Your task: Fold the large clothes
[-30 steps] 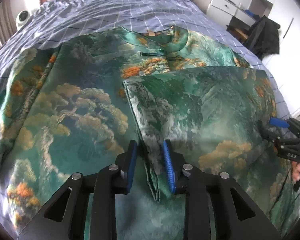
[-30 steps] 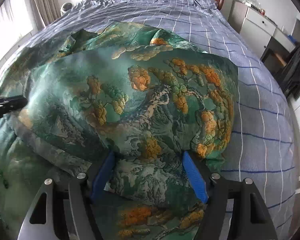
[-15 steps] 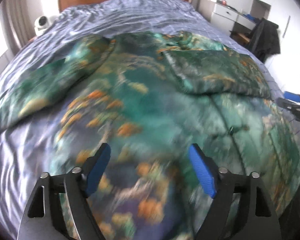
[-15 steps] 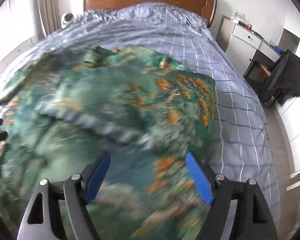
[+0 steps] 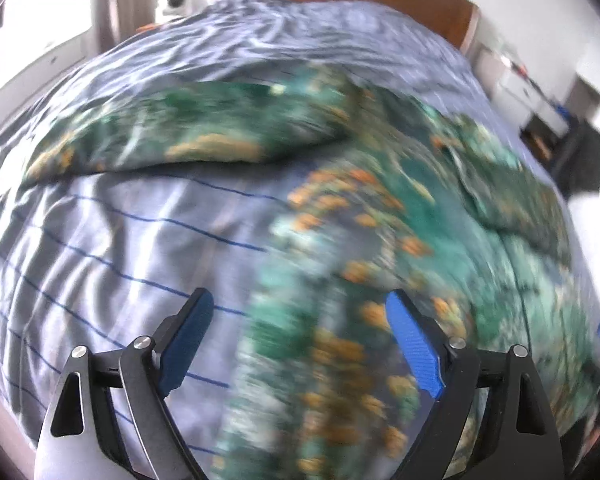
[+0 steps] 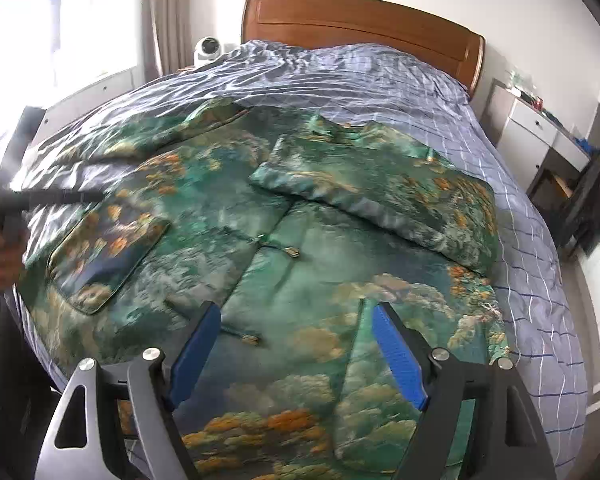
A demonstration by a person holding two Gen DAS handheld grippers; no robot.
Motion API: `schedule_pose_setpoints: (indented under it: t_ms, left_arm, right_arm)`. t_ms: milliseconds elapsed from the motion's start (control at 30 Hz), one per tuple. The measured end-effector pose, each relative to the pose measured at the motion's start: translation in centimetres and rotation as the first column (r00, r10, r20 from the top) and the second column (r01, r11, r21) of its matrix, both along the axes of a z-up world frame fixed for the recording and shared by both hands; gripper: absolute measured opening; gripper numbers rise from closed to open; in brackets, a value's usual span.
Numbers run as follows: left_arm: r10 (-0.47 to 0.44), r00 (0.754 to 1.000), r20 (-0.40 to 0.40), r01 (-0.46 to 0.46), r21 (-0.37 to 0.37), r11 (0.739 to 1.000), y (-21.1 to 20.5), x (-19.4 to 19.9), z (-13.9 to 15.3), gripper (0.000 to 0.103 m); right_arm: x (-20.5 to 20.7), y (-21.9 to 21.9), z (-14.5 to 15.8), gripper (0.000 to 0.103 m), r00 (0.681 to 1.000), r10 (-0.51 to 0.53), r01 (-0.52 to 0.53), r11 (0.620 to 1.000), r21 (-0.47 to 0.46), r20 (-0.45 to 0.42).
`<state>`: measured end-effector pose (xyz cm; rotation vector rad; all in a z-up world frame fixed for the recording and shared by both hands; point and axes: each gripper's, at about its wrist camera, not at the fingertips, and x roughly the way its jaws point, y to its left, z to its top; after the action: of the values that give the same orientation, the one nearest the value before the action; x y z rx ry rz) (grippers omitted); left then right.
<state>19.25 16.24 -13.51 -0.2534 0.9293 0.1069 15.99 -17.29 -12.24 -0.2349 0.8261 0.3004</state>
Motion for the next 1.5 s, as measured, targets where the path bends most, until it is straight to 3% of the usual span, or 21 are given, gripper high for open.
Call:
schedule_pose_setpoints:
  t_ms: [333, 500, 567, 633, 700, 733, 867, 900, 967, 1067, 1100, 1133, 1267, 1400, 1433, 1500]
  left_arm:
    - [0.12, 0.992, -0.026, -0.119, 0.026, 0.993, 6.9, 2.5, -0.4, 0.096]
    - [0.217, 0.976, -0.012, -0.217, -0.097, 0.971, 11.6, 2.9, -1.0, 0.096]
    - [0.306, 0.952, -0.006, -0.302, -0.186, 0.935, 14.9, 3.5, -1.3, 0.096]
    - [0.402, 0.916, -0.016, -0.39, -0.28, 0.877, 18.2, 3.8, -1.8, 0.096]
    - [0.51, 0.859, -0.051, -0.494, -0.352, 0.795, 21.4, 4.1, -2.6, 0.096]
    - [0.538, 0.84, -0.067, -0.521, -0.373, 0.767, 22.7, 4.6, -3.0, 0.096]
    - [0.603, 0.791, -0.104, -0.586, -0.41, 0.699, 25.7, 6.3, -4.4, 0.096]
    - [0.628, 0.77, -0.114, -0.609, -0.426, 0.669, 26.4, 6.5, -4.9, 0.094]
    - [0.659, 0.743, -0.12, -0.632, -0.45, 0.631, 27.4, 6.7, -5.5, 0.086]
    - [0.675, 0.726, -0.13, -0.647, -0.461, 0.608, 28.1, 7.0, -5.7, 0.048]
    - [0.671, 0.729, -0.135, -0.649, -0.45, 0.614, 28.2, 7.2, -5.7, 0.026]
    - [0.663, 0.736, -0.138, -0.644, -0.446, 0.622, 28.2, 7.2, -5.6, 0.015]
    - [0.645, 0.761, -0.073, -0.615, -0.401, 0.679, 27.0, 6.8, -2.9, 0.009]
    - [0.583, 0.808, 0.086, -0.546, -0.26, 0.796, 23.5, 7.1, 2.5, 0.009]
    - [0.535, 0.831, 0.151, -0.508, -0.185, 0.841, 21.5, 7.4, 4.6, 0.009]
    - [0.428, 0.868, 0.253, -0.432, -0.041, 0.901, 17.6, 7.6, 7.9, 0.009]
  right_arm:
    - [-0.5, 1.8, 0.9, 0.08, 1.0, 0.011, -0.011, 0.999, 0.042, 0.006]
    - [-0.5, 2.4, 0.7, 0.08, 1.0, 0.02, -0.02, 0.999, 0.032, -0.009]
    - [-0.6, 2.6, 0.6, 0.08, 1.0, 0.023, -0.023, 0.999, 0.028, -0.012]
    - [-0.8, 2.8, 0.6, 0.08, 1.0, 0.028, -0.028, 0.999, 0.028, -0.014]
    - [-0.9, 2.9, 0.5, 0.08, 0.999, 0.032, -0.032, 0.999, 0.027, -0.016]
    - [-0.9, 2.9, 0.4, 0.08, 0.999, 0.033, -0.032, 0.999, 0.025, -0.02]
    - [-0.9, 3.1, 0.2, 0.08, 0.999, 0.036, -0.035, 0.999, 0.032, -0.039]
    - [-0.9, 3.2, 0.1, 0.08, 0.998, 0.039, -0.038, 0.999, 0.035, -0.042]
    - [-0.9, 3.6, 0.2, 0.08, 0.998, 0.049, -0.047, 0.998, 0.033, -0.042]
    - [-1.1, 4.0, 0.2, 0.08, 0.997, 0.062, -0.062, 0.998, 0.019, -0.038]
    - [-1.1, 4.1, 0.2, 0.08, 0.997, 0.066, -0.065, 0.998, 0.016, -0.039]
    - [-1.1, 4.2, 0.1, 0.08, 0.997, 0.069, -0.069, 0.998, 0.015, -0.045]
    - [-1.2, 4.5, -0.2, 0.08, 0.996, 0.075, -0.074, 0.997, 0.029, -0.056]
    - [-1.5, 4.7, -0.1, 0.08, 0.995, 0.085, -0.083, 0.996, 0.041, -0.052]
    - [-1.6, 4.8, -0.1, 0.08, 0.995, 0.088, -0.086, 0.995, 0.042, -0.049]
    - [-1.8, 4.8, 0.1, 0.08, 0.995, 0.09, -0.088, 0.995, 0.044, -0.043]
